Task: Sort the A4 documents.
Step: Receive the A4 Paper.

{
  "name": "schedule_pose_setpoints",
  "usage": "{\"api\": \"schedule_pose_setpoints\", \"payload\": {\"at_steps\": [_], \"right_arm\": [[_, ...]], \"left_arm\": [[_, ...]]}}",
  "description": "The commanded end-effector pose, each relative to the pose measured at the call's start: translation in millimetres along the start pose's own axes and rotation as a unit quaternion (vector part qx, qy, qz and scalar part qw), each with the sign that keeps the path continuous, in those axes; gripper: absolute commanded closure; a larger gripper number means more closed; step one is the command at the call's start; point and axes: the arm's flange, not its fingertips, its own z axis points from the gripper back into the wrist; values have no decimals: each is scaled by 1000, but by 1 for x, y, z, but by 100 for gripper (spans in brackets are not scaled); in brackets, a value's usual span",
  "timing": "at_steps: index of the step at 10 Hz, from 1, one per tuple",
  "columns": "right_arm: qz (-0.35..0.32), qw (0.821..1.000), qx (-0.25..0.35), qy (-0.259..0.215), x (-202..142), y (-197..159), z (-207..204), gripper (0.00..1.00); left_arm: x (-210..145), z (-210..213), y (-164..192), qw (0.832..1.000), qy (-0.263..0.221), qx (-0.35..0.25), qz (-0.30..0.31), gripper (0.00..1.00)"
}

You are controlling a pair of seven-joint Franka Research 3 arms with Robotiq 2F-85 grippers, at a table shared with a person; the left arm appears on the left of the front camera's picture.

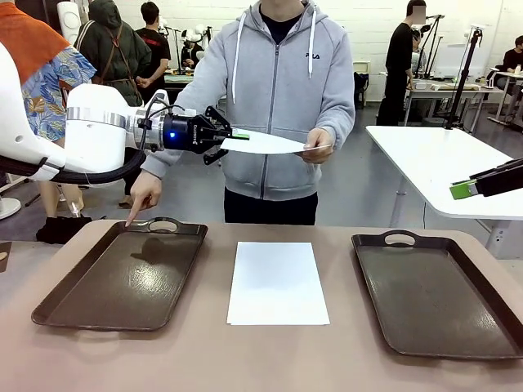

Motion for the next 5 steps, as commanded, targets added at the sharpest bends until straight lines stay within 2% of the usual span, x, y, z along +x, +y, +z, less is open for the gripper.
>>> {"api": "schedule_pose_setpoints", "payload": {"at_steps": [1, 2, 3, 5], "right_arm": [[0, 1000, 8, -1, -1, 0, -3, 0], [0, 1000, 8, -1, -1, 0, -3, 0], [0, 1000, 8, -1, -1, 0, -3, 0], [0, 1000, 8, -1, -1, 0, -3, 0]], "left_arm": [[-3, 0, -1, 1000, 13, -1, -22, 100], [-8, 4, -4, 999, 32, -15, -35, 100], [0, 0, 0, 1000, 2, 0, -4, 100], [0, 0, 0, 1000, 2, 0, -4, 100]]}}
